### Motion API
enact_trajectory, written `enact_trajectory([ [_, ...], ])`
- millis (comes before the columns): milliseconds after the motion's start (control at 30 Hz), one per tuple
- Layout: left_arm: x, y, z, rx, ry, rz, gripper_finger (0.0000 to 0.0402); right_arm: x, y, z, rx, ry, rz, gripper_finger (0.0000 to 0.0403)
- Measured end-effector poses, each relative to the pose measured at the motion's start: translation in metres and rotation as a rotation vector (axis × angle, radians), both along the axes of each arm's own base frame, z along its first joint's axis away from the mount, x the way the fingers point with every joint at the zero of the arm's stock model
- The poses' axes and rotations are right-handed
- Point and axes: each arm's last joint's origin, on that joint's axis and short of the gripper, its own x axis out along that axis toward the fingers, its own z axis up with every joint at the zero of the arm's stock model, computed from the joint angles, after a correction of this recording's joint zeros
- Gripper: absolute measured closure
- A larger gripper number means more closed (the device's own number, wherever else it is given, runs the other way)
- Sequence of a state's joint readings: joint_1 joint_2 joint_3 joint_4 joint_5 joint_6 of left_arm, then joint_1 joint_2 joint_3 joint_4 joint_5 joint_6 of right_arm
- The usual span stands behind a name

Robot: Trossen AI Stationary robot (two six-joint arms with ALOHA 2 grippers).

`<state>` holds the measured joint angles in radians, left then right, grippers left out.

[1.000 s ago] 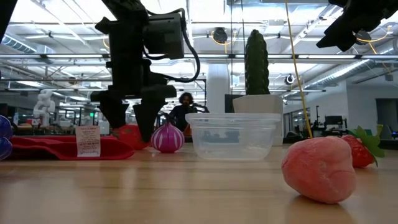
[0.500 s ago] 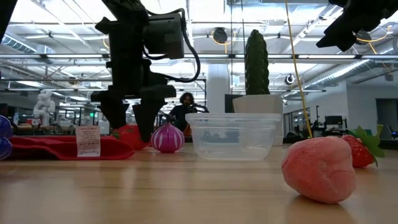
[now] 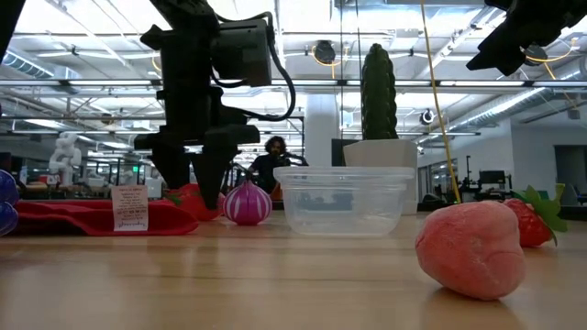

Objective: Pick and placing Produce into tupperware
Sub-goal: Put the red dragon fruit into the transparent bin

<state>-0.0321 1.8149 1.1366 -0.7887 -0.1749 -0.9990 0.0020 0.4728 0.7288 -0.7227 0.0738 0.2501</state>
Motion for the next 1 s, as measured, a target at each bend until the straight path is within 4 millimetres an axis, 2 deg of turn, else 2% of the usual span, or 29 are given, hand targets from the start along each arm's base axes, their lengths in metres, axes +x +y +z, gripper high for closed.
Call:
enact_trajectory([
  [333, 0.0, 0.0, 0.0, 0.0, 0.0, -0.002, 0.0158, 0.0, 0.0, 0.0, 0.0, 0.0, 0.0, 0.0218],
  [533, -0.004, 0.0, 0.011, 0.001, -0.014, -0.037, 0.0158, 0.0, 0.0, 0.0, 0.0, 0.0, 0.0, 0.0218],
  [733, -0.01, -0.001, 0.031, -0.019, -0.063, -0.11, 0.0158, 0.0, 0.0, 0.0, 0.0, -0.001, 0.0, 0.0218],
  [1000, -0.016, -0.003, 0.08, -0.075, -0.222, -0.287, 0.0158, 0.0, 0.0, 0.0, 0.0, 0.0, 0.0, 0.0218],
])
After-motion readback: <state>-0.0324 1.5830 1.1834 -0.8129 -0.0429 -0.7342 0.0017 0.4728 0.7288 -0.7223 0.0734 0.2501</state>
